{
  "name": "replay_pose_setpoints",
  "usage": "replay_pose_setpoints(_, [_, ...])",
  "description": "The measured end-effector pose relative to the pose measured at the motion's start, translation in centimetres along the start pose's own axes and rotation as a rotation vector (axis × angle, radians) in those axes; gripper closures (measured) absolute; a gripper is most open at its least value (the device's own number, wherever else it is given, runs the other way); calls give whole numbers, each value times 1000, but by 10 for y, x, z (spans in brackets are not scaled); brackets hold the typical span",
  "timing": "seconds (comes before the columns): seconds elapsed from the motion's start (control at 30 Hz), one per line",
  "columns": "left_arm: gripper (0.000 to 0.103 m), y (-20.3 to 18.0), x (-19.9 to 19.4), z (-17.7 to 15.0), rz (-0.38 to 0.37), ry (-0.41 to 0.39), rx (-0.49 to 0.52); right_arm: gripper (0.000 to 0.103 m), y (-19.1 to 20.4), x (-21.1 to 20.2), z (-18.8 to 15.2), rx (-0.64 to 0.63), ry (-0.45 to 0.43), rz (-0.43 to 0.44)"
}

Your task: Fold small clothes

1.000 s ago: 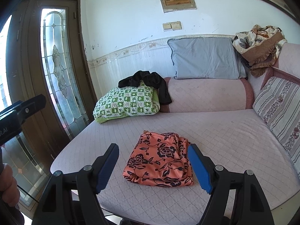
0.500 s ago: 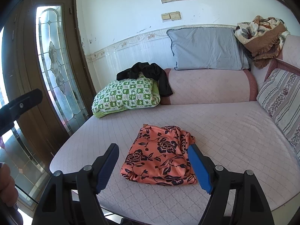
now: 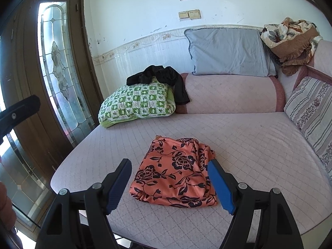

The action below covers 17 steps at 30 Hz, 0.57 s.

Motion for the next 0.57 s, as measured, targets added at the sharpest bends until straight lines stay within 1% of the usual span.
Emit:
replay_pose_setpoints(0.2, [8, 9, 12, -8, 8, 19, -18, 25, 10, 12, 6, -15, -4, 6])
replay_pose_setpoints(0.33, [8, 13, 22, -12, 14, 30, -21, 25, 17, 24, 8, -21, 6, 18])
replay_pose_setpoints(0.47, [8, 10, 34, -14, 1, 39, -17, 25, 22, 39, 8, -20, 21, 32])
replay_pose_setpoints(0.57, [8, 10, 49, -16, 10, 50, -19, 25, 21, 54, 8, -23, 40, 39])
Point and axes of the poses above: each gripper's, at about its wrist camera, not at the fingertips, and x roughly the way its jaws point, y to its left, z to its top, the point moved 10 cm from there along x, roughly the way its jaws point, and after that the axes turned 14 degrees about x, right-handed, at the moved point
